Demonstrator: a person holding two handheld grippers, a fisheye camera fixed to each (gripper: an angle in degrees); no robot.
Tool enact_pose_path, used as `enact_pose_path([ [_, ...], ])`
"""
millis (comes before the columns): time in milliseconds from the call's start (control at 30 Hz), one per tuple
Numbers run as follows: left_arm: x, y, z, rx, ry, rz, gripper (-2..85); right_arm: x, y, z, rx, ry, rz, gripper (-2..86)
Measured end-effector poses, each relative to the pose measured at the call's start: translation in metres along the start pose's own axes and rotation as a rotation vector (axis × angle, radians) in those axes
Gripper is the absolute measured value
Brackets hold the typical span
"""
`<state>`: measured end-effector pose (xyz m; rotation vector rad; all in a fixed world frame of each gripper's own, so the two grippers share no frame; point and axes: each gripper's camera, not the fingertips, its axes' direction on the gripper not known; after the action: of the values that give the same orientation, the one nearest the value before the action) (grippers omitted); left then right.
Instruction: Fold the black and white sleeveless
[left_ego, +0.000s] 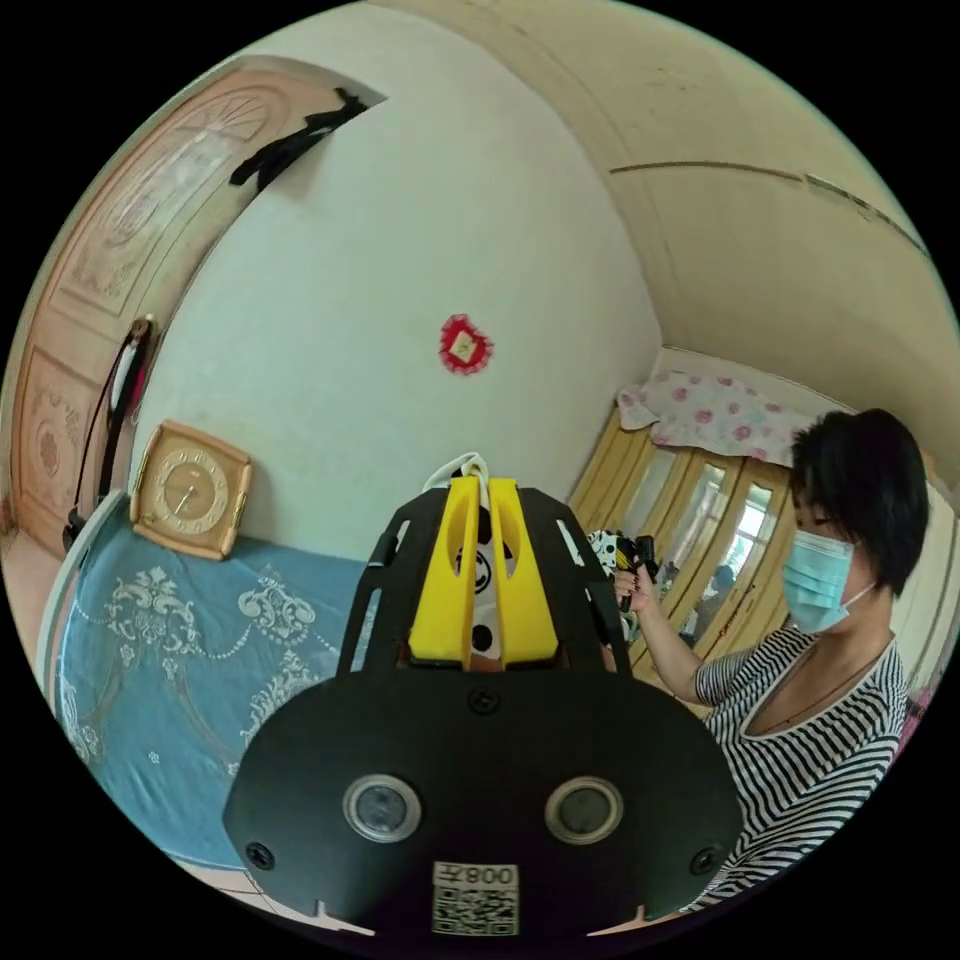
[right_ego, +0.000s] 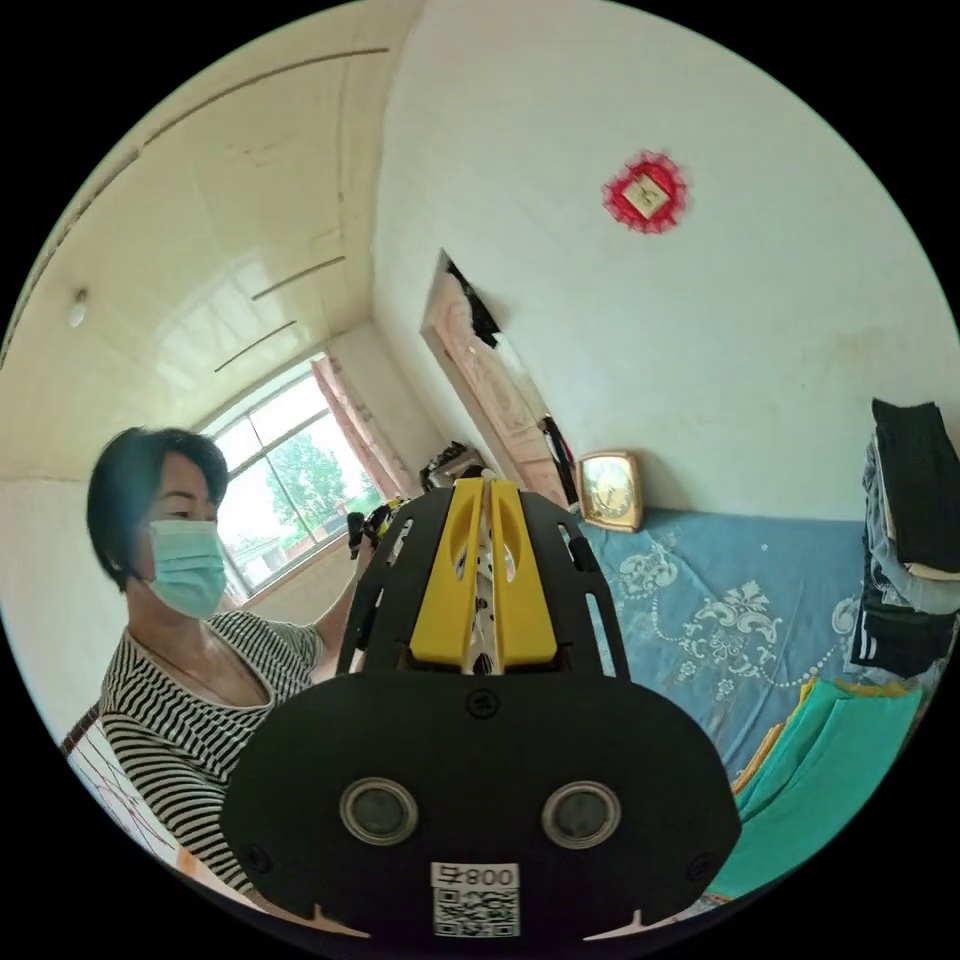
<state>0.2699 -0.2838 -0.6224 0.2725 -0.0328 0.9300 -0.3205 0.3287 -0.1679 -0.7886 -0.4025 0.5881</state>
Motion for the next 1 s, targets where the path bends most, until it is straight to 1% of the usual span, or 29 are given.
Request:
enact_pose_path([
  [33, -0.037, 0.007, 0.018, -0.021, -0.028, -0.044, 1.8, 0.034, -0.003, 0.025, -0.034, 0.029, 0.031, 0.7],
  [67, -0.057, 0.011, 0.028, -0.034, -0.041, -0.066, 1.8, 0.053, -0.004, 0.038, -0.049, 0.037, 0.053, 0.7],
  [133, -0.138, 0.031, 0.068, -0.101, -0.134, -0.147, 1.9, 0.131, -0.006, 0.094, -0.127, 0.089, 0.131, 0.7],
  [167, -0.159, 0.038, 0.078, -0.117, -0.151, -0.166, 1.9, 0.151, -0.004, 0.108, -0.147, 0.103, 0.150, 0.7],
  [233, -0.246, 0.073, 0.117, -0.166, -0.208, -0.276, 2.0, 0.233, 0.007, 0.164, -0.229, 0.155, 0.241, 0.8],
  [267, -0.267, 0.083, 0.127, -0.180, -0.215, -0.296, 2.0, 0.254, 0.012, 0.177, -0.245, 0.162, 0.262, 0.8],
  [333, -0.345, 0.128, 0.167, -0.263, -0.299, -0.369, 2.1, 0.334, 0.035, 0.230, -0.308, 0.194, 0.356, 0.9],
  [367, -0.363, 0.139, 0.176, -0.290, -0.322, -0.382, 2.2, 0.353, 0.042, 0.243, -0.327, 0.202, 0.378, 0.9],
  [433, -0.430, 0.188, 0.206, -0.383, -0.380, -0.453, 2.6, 0.419, 0.073, 0.288, -0.397, 0.220, 0.468, 0.9],
  [533, -0.485, 0.241, 0.223, -0.461, -0.414, -0.508, 3.9, 0.478, 0.114, 0.332, -0.482, 0.229, 0.562, 1.0],
  [600, -0.503, 0.263, 0.219, -0.483, -0.435, -0.533, 5.5, 0.500, 0.134, 0.343, -0.489, 0.243, 0.610, 1.0],
  [667, -0.512, 0.277, 0.203, -0.492, -0.437, -0.566, 7.4, 0.510, 0.147, 0.342, -0.453, 0.277, 0.647, 1.0],
  [767, -0.496, 0.285, 0.150, -0.474, -0.427, -0.584, 8.6, 0.503, 0.158, 0.327, -0.403, 0.339, 0.686, 1.0],
  [833, -0.464, 0.289, 0.094, -0.479, -0.404, -0.569, 8.7, 0.471, 0.166, 0.311, -0.368, 0.339, 0.661, 1.1],
  [867, -0.455, 0.293, 0.079, -0.485, -0.393, -0.568, 8.7, 0.459, 0.168, 0.305, -0.353, 0.340, 0.645, 1.1],
  [933, -0.414, 0.320, 0.014, -0.502, -0.353, -0.577, 8.7, 0.409, 0.189, 0.282, -0.334, 0.332, 0.611, 1.4],
  [967, -0.403, 0.331, -0.004, -0.503, -0.339, -0.586, 8.8, 0.396, 0.196, 0.276, -0.333, 0.332, 0.606, 1.5],
  [1000, -0.381, 0.356, -0.041, -0.508, -0.307, -0.613, 8.8, 0.368, 0.215, 0.264, -0.332, 0.329, 0.589, 1.7],
])
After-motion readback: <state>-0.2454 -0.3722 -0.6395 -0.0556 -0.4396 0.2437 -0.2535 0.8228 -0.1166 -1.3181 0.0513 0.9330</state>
